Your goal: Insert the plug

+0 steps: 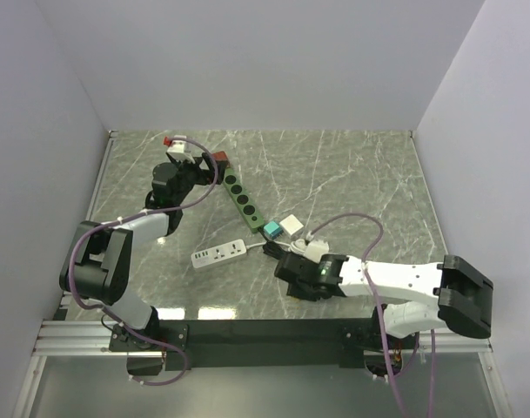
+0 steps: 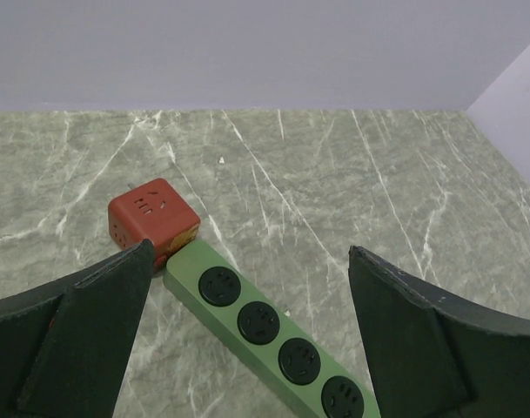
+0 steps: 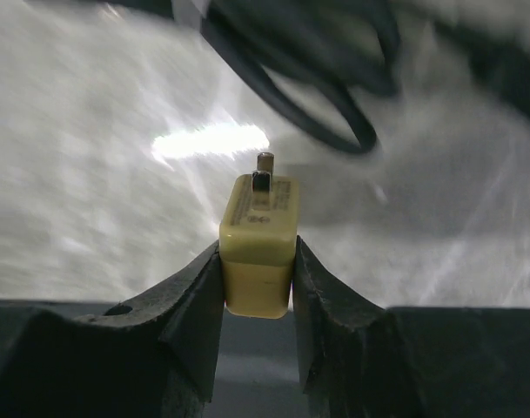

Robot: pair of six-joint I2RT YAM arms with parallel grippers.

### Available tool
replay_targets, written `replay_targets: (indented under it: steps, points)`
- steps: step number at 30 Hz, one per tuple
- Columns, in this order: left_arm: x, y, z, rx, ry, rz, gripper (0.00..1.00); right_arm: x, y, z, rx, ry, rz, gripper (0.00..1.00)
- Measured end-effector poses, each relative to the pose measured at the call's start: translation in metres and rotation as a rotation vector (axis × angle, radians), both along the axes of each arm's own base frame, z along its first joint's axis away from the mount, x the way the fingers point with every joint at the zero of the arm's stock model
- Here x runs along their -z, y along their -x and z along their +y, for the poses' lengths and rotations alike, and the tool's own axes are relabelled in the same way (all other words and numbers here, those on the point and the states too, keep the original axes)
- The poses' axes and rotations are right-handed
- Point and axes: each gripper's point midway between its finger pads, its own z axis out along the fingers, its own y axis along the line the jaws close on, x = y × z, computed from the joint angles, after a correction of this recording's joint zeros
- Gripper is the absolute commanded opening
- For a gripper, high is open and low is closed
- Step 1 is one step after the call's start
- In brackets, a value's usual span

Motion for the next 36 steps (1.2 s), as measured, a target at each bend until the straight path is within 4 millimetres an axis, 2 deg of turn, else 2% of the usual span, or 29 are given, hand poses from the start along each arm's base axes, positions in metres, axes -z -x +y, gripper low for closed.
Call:
replay_targets:
  steps: [5,9,14,17,20,23,27,31,36]
  points:
    - [-0.001,0.007,-0.002,0.025,-0.018,-0.012,0.99,-0.046,-0.063,0.015,0.024,-0.087,-0.183,0.00]
    - [-0.011,0.014,-0.003,0.049,-0.029,-0.061,1.00,-0.092,-0.114,0.011,0.062,-0.193,-0.355,0.00]
    - [-0.021,0.029,-0.016,0.149,-0.052,-0.147,0.99,-0.148,-0.156,0.001,0.089,-0.325,-0.540,0.00]
    - [-0.020,0.043,-0.033,0.221,-0.113,-0.206,0.99,-0.185,-0.173,-0.003,0.100,-0.432,-0.641,0.00]
    - [-0.024,0.063,-0.070,0.301,-0.199,-0.282,0.99,-0.209,-0.184,0.000,0.079,-0.528,-0.688,0.00]
    - [-0.029,0.095,-0.101,0.401,-0.242,-0.377,1.00,-0.218,-0.193,0.011,0.026,-0.624,-0.679,0.00]
    - [-0.037,0.115,-0.108,0.459,-0.259,-0.464,0.99,-0.218,-0.195,0.029,-0.055,-0.746,-0.607,0.00]
    - [-0.047,0.131,-0.119,0.547,-0.249,-0.540,0.99,-0.215,-0.187,0.038,-0.121,-0.794,-0.551,0.00]
    - [-0.043,0.159,-0.135,0.733,-0.237,-0.567,0.99,-0.219,-0.173,0.044,-0.204,-0.836,-0.521,0.00]
